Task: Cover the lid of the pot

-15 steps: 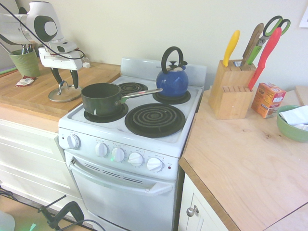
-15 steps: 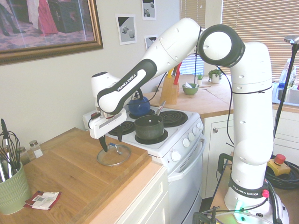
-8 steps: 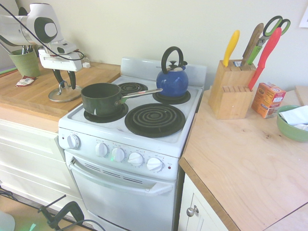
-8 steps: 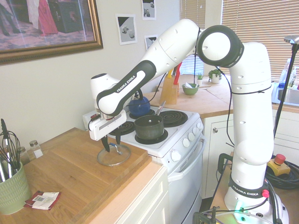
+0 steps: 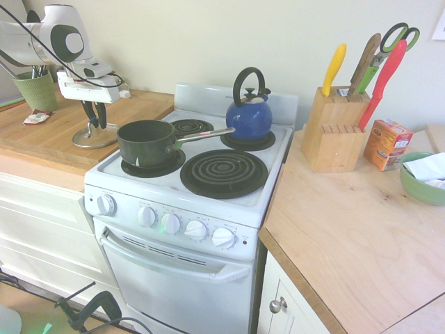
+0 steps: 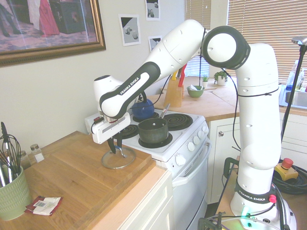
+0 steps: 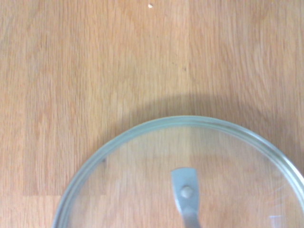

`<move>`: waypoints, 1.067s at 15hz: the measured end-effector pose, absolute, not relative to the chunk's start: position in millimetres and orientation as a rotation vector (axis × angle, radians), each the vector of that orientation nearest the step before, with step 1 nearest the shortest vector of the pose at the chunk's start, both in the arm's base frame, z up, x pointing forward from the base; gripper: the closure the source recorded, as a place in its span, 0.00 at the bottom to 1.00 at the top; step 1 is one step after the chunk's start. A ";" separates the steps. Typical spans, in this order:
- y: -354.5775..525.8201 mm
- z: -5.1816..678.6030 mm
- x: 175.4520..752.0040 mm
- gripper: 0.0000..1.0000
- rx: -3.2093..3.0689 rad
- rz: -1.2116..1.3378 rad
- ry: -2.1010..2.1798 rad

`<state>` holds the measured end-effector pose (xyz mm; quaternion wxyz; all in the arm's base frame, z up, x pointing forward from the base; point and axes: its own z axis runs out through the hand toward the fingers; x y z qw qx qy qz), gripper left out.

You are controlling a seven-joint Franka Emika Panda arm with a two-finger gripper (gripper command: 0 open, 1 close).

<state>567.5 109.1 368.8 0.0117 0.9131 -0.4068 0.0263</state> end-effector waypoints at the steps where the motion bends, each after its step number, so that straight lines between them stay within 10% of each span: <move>1: 108.4 368.8 567.6 1.00 2.846 0.082 -1.270; 16: 76.5 467.5 579.2 1.00 2.813 0.121 -1.490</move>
